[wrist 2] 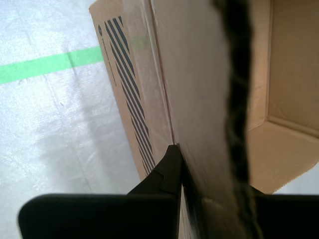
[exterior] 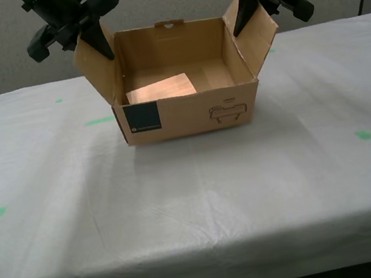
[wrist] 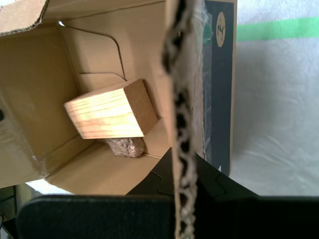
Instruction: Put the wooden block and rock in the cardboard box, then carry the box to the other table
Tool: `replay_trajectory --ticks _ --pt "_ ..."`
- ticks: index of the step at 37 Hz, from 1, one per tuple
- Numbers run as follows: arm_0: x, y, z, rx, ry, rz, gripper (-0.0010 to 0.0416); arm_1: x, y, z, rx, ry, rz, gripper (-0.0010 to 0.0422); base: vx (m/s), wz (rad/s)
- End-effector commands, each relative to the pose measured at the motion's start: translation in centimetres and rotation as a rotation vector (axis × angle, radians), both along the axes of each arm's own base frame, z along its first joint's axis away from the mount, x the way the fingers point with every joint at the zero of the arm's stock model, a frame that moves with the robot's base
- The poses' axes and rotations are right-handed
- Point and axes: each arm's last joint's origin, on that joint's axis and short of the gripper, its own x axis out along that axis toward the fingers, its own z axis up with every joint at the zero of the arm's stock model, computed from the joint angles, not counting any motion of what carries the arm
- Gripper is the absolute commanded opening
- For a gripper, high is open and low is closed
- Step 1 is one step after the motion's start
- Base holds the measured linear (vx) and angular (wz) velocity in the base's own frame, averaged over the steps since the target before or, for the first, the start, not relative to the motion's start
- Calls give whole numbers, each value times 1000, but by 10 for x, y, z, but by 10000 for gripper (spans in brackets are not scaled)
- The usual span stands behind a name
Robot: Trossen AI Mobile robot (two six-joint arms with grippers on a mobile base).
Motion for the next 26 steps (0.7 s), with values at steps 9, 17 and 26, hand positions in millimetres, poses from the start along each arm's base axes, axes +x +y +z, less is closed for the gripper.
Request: replay_trajectory --ticks 9,17,26 --pt "12 3 2 34 -40 -12 -1 26 7 -12 -31 -18 53 -1 0 0" --pt "37 11 -6 17 9 -7 -1 39 6 -15 -24 -3 57 -1 0 0" --pt "53 16 -5 6 43 -10 -1 41 7 -18 -18 10 58 -1 0 0"
